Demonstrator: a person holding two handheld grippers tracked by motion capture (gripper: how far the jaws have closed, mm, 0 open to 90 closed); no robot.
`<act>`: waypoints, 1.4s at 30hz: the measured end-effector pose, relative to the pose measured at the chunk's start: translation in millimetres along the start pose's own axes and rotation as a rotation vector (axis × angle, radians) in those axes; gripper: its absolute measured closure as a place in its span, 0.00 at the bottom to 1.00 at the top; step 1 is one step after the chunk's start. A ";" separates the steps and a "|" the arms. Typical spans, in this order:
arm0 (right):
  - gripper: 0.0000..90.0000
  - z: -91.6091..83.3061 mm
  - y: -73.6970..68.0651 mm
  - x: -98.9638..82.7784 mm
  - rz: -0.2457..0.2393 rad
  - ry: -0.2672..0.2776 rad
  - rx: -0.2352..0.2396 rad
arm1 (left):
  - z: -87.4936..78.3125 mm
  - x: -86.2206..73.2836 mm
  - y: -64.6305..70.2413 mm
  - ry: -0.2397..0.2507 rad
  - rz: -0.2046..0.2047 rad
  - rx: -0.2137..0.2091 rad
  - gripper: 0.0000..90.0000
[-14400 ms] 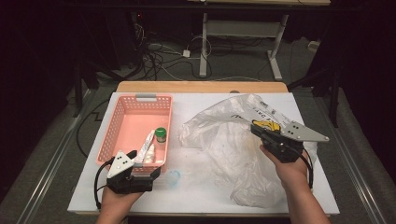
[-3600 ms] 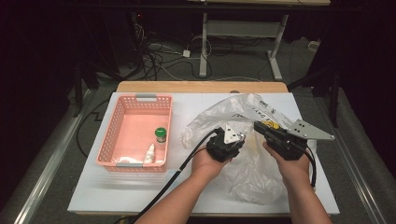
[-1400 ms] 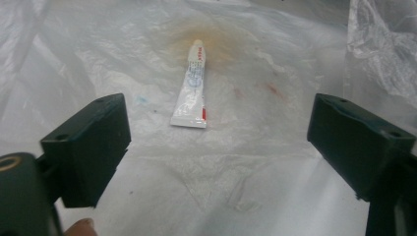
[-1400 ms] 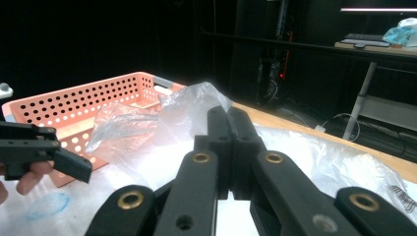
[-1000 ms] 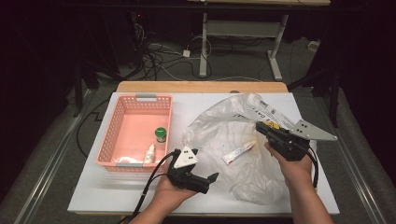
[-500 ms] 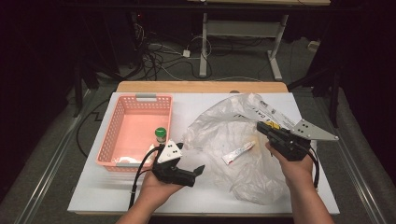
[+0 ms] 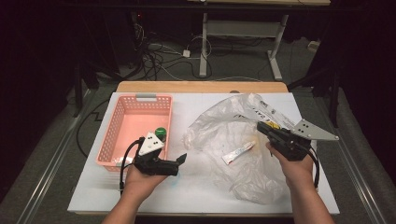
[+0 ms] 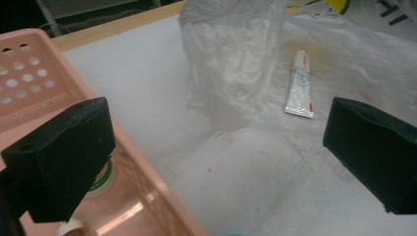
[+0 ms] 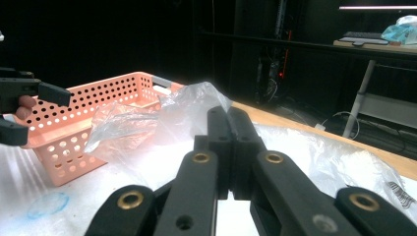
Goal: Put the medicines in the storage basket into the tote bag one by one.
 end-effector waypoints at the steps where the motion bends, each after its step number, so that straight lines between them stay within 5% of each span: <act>1: 1.00 -0.1 0.1 0.2 0.003 0.001 -0.001 | -1.4 0.2 -3.6 0.001 -0.007 0.005 0.00; 27: 1.00 0.5 0.1 -0.5 0.001 -0.002 -0.001 | -37.3 0.7 -86.0 0.050 -0.151 0.160 0.00; 34: 1.00 0.7 -0.7 -0.5 0.001 -0.004 0.001 | -41.6 -1.7 -96.6 0.053 -0.169 0.175 0.00; 42: 1.00 -0.1 -0.9 1.0 -0.003 -0.005 -0.004 | -40.8 3.1 -93.0 0.063 -0.148 0.174 0.00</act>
Point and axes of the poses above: each handheld gripper's, and its own axes: z roughly forward along the jaws, x roughly out of its top, y roughly to its right, the point moved 9 cm from there along z, roughly forward along the jaws, and after that the axes turned 12 degrees about -z, right-handed, at the moved point
